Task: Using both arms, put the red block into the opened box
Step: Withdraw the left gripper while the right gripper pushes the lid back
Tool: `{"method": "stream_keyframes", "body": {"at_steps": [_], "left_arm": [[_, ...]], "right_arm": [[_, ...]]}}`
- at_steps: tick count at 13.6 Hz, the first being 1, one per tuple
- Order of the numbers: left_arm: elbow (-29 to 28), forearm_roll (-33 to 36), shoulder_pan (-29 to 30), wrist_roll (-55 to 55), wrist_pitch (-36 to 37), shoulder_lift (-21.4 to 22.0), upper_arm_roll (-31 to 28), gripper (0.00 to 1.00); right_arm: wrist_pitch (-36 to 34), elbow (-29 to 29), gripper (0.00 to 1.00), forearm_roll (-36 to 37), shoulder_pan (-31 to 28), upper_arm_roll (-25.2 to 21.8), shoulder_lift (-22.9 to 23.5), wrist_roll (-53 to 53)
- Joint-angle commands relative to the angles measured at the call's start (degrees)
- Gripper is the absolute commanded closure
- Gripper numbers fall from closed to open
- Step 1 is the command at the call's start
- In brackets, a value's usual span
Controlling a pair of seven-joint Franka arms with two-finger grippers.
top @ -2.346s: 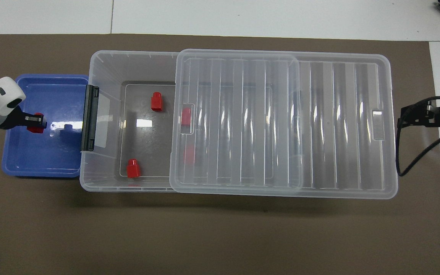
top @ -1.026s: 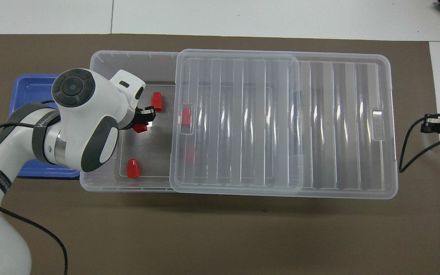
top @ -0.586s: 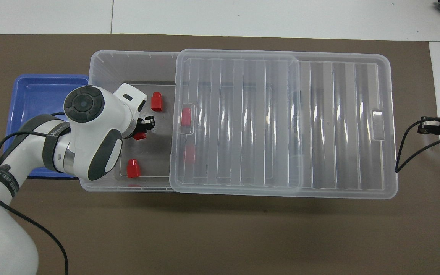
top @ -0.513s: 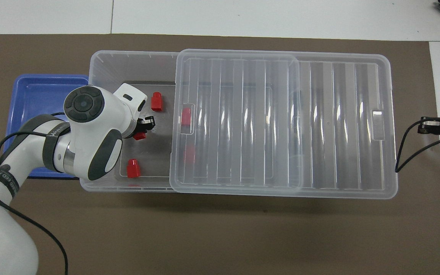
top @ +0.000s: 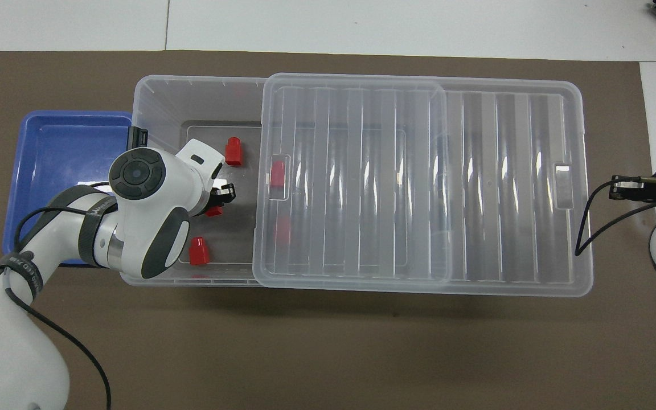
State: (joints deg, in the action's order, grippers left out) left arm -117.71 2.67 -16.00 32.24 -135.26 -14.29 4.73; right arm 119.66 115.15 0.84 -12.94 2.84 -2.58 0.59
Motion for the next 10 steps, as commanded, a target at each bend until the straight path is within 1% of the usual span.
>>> {"method": "stream_keyframes", "body": {"at_steps": [1, 4, 5, 6, 7, 10], "left_arm": [[-0.77, 1.37, -0.62, 1.16, -1.06, 0.49, -0.60, 0.36], [-0.60, 1.37, -0.62, 1.16, -0.80, 0.49, -0.60, 0.35], [-0.07, 1.37, -0.62, 1.16, -0.10, 0.49, -0.69, 0.37], [1.67, 1.37, -0.44, 1.08, 2.34, 0.67, -0.95, 0.38], [4.74, 1.37, -0.27, 0.81, 7.85, 1.02, -1.04, 0.38], [18.61, 1.46, 0.35, 0.37, 28.40, 1.46, -1.21, 0.37]], "right_arm": [[0.05, 0.78, 1.00, -0.22, -0.16, 0.23, -0.58, 0.55], [-0.22, 0.86, 1.00, -0.31, -0.16, 0.32, -0.58, 0.55], [-0.22, 0.86, 1.00, -0.31, -0.16, 0.32, -0.58, 0.46], [-0.48, 0.86, 1.00, -0.31, -0.07, 0.32, -0.67, 0.46], [-0.66, 0.86, 1.00, -0.22, 0.54, 0.32, -0.50, 0.11], [0.22, 0.78, 1.00, -0.22, 0.72, 0.41, 0.38, -0.16]]}}
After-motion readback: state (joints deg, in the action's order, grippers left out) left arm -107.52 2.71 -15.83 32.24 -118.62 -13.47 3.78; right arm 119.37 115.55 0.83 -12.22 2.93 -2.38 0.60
